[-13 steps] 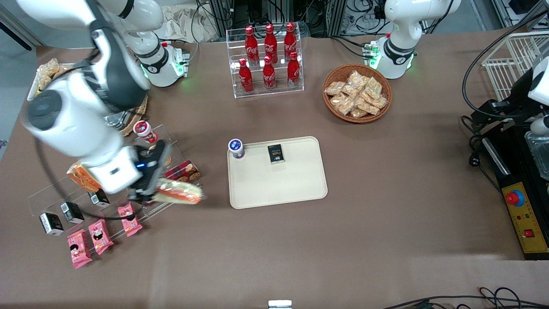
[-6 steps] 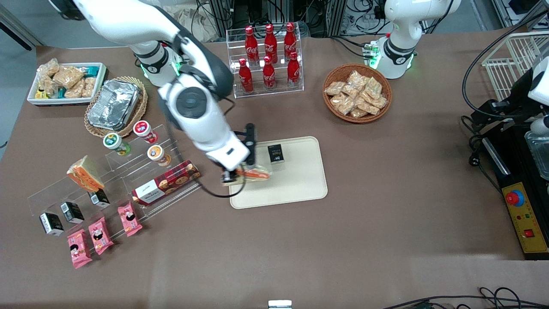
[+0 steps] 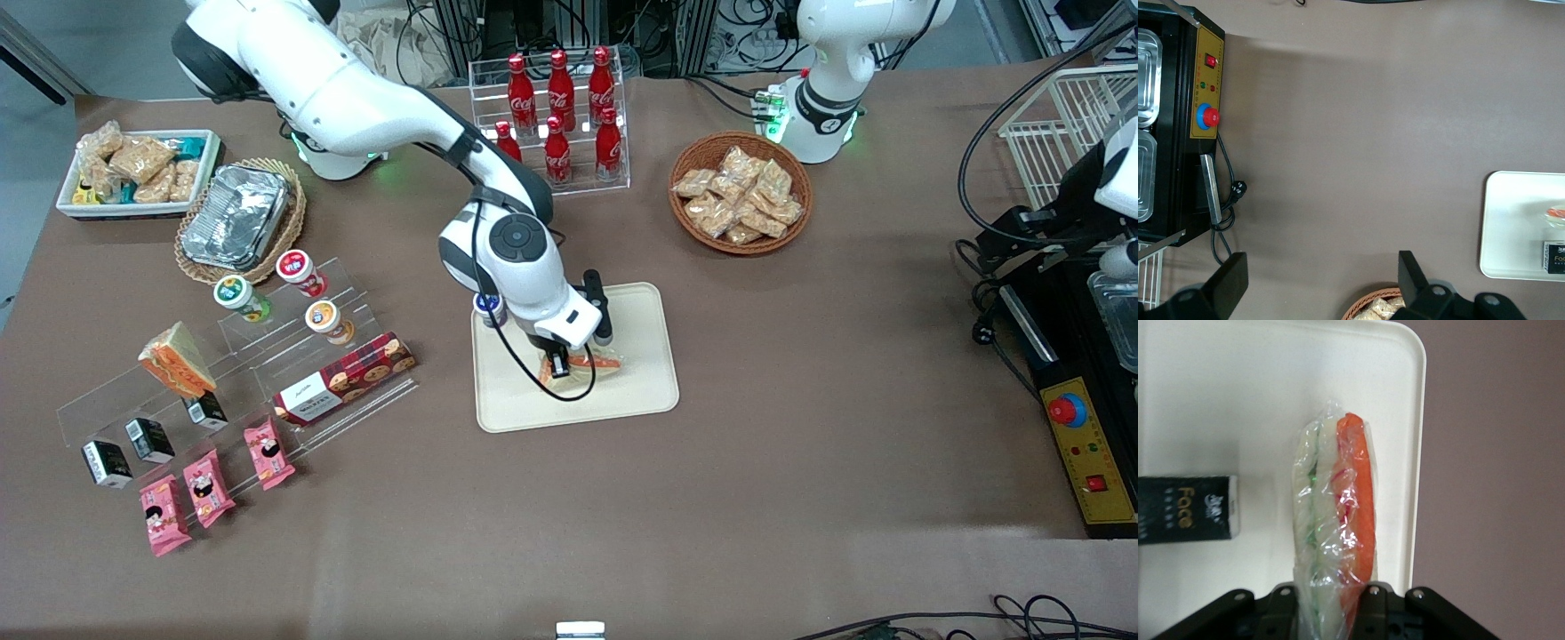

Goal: Place sandwich on tray
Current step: 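Carry the sandwich over the cream tray and lower it onto it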

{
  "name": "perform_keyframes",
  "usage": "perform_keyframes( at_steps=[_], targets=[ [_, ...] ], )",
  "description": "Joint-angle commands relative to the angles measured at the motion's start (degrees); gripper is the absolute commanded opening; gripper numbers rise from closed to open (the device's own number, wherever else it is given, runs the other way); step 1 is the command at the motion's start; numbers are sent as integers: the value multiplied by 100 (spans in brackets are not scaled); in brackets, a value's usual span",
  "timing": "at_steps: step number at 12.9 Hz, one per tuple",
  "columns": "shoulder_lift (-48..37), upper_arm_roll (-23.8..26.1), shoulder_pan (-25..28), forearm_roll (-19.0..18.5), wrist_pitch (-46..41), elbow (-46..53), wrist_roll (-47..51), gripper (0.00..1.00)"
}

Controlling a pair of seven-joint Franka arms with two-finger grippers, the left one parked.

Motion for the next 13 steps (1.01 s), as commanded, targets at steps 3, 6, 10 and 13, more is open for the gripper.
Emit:
perform_keyframes(
  at_steps=[3, 6, 10, 13],
  targets=[
    [467, -238, 26, -268, 591, 166, 137, 13],
    [485, -274, 26, -259, 636, 166, 155, 25],
    [494, -301, 8, -215, 636, 166, 261, 100],
    [468, -301, -53, -189, 636, 174, 287, 100]
  ],
)
